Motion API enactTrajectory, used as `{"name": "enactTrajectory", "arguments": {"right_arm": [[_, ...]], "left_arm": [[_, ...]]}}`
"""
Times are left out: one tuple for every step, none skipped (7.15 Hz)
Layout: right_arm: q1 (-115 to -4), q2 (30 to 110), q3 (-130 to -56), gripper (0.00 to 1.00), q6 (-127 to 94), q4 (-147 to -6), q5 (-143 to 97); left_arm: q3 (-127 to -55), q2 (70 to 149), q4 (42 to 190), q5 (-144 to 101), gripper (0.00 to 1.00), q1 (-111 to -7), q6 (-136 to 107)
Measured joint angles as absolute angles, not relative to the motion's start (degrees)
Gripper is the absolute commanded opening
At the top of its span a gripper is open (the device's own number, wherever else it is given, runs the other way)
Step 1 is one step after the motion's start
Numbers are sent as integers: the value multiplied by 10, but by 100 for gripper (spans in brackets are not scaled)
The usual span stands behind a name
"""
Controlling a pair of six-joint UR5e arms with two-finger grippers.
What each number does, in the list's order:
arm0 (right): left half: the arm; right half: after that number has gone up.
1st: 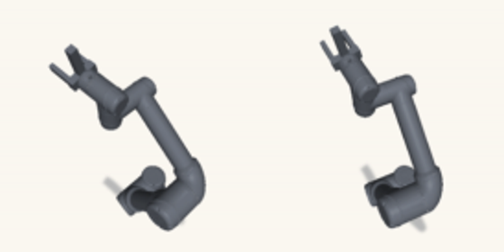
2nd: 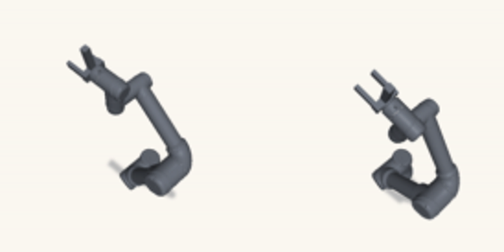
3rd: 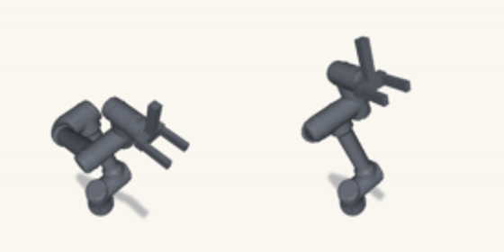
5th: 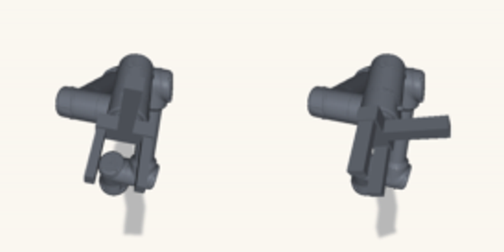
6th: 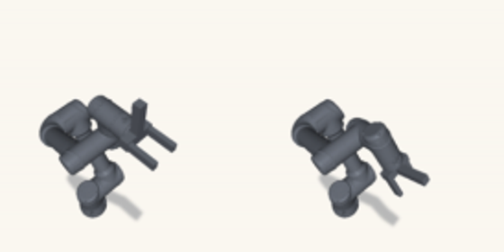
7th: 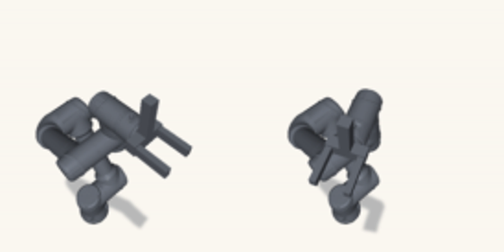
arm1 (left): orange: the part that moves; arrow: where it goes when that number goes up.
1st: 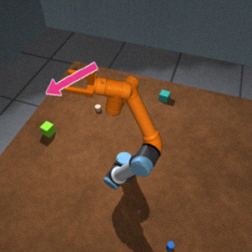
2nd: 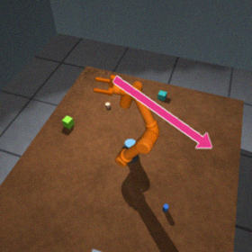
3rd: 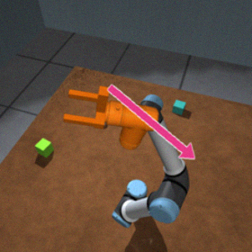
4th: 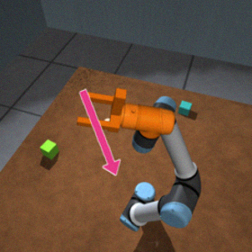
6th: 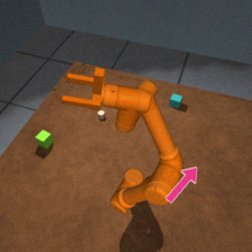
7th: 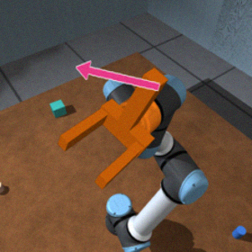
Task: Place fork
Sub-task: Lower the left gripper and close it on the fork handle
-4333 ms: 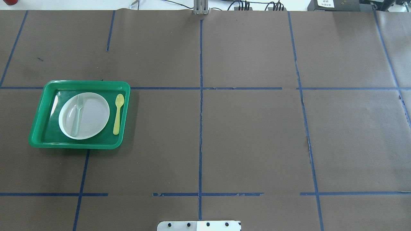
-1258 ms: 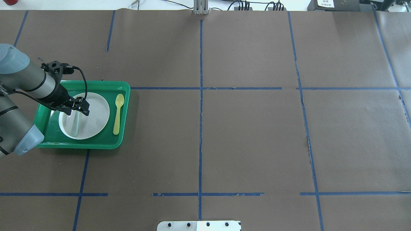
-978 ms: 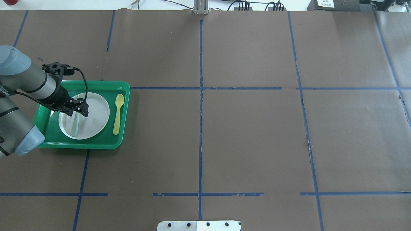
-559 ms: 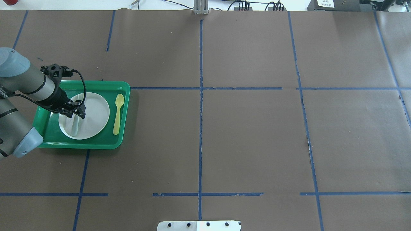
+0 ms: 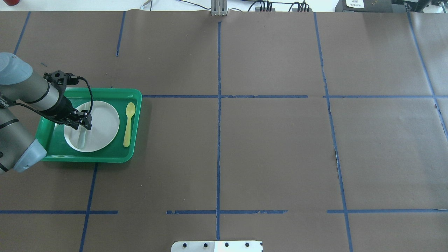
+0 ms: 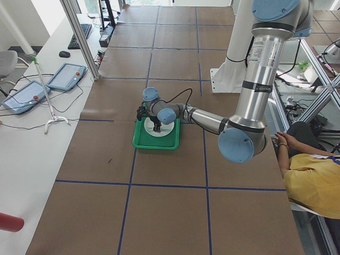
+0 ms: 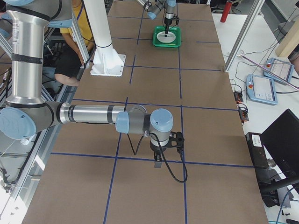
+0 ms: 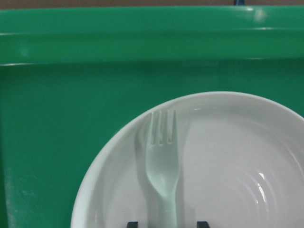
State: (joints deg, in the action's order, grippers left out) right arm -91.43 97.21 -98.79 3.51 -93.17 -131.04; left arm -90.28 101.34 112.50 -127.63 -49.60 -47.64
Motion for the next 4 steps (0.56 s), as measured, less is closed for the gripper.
{"name": "enactTrajectory", "arguments": {"right_arm": [[-914,972,-988,100,35,-932,-1310],[-914,972,-988,100,35,-932,-1310],[-914,972,-988,100,35,-932,-1310],[-914,972,-988,100,35,-932,-1310]], "left_arm": [[-902,1013,1125,-1277,39,-496,-477],[-902,1014,1125,-1277,23,-496,-477],[-902,1014,1125,-1277,8,-496,-478],[-902,1014,1125,-1277,0,-495,-479]]}}
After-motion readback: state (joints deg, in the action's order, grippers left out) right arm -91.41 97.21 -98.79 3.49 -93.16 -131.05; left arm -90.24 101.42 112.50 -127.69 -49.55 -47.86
